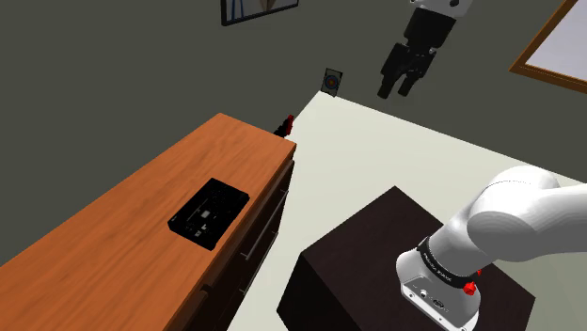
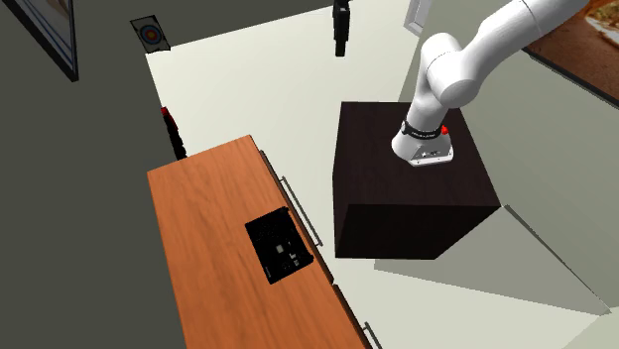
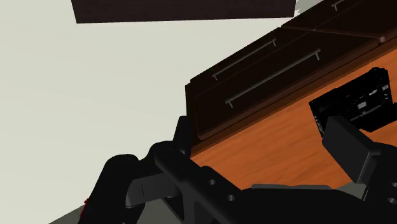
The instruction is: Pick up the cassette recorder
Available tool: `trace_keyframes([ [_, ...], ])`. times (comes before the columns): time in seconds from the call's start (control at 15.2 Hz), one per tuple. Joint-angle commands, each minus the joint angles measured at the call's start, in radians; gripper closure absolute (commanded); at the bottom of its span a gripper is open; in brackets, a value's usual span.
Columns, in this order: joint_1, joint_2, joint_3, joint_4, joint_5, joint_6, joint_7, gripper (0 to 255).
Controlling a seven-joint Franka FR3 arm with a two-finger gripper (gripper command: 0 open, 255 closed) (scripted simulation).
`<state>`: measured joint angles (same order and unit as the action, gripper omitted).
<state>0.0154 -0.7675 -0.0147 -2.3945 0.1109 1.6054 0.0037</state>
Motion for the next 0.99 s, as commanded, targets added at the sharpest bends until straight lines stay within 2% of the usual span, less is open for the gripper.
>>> trace_keyframes([
  [0.0, 0.0, 0.0, 0.0, 0.0, 0.0, 0.0, 0.0, 0],
  [0.46, 0.012, -0.009, 0.161, -0.14, 0.144, 0.173, 0.271, 0],
  [0.92, 0.024, 0.093, 0.342, -0.192, 0.282, 0.387, 0.534, 0],
])
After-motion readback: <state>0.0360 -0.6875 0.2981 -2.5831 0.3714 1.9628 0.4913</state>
